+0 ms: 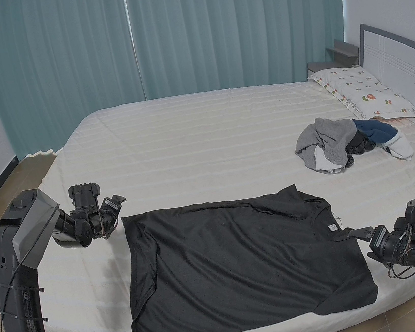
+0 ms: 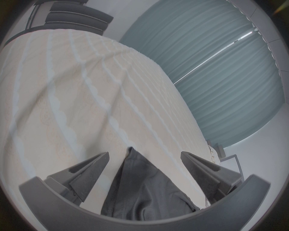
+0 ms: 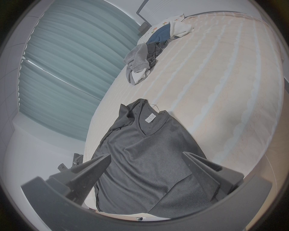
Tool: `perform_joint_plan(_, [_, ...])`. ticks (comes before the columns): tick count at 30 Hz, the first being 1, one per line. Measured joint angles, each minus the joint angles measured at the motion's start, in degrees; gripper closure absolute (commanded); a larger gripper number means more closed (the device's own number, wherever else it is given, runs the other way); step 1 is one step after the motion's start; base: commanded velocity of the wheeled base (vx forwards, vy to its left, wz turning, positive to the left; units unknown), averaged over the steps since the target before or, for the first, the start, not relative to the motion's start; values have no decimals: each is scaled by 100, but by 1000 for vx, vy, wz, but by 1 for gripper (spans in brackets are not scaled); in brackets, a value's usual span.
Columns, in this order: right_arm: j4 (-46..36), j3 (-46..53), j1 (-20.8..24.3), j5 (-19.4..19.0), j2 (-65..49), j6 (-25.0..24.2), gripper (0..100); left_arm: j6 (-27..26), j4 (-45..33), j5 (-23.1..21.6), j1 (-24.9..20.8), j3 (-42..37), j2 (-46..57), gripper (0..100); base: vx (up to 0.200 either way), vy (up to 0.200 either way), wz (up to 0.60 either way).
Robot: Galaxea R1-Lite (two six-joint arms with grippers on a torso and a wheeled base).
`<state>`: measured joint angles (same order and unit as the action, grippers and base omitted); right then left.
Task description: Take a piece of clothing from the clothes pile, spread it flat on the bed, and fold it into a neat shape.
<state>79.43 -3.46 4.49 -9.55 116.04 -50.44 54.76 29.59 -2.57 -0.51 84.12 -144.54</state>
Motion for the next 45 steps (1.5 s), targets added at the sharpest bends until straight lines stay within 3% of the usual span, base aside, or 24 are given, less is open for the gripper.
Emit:
perform_joint_plan(11, [0, 24, 13, -13, 0, -24, 0, -62, -516, -645, -22, 28, 193, 0, 0, 0, 0])
perform_joint_plan(18, [-1, 40, 35, -20, 2, -99, 0, -501, -523, -824, -91, 116, 121, 0, 0, 0, 0])
perform_joint_plan(23, [0, 40, 46, -17, 5, -106, 0, -869, -461, -766, -194, 210, -79, 0, 0, 0, 0])
perform_joint_plan(33, [-9, 40, 68, -20, 17, -115, 0, -914, -457, -189, -257, 797, -513, 0, 0, 0, 0])
perform_joint_plan(34, [-9, 40, 68, -17, 20, -115, 0, -914, -463, -152, -257, 839, -546, 100, 0, 0, 0])
perform_joint_plan(45, [-1, 30, 68, -20, 46, -115, 0, -869, -457, -87, -262, 1087, -725, 100, 0, 0, 0])
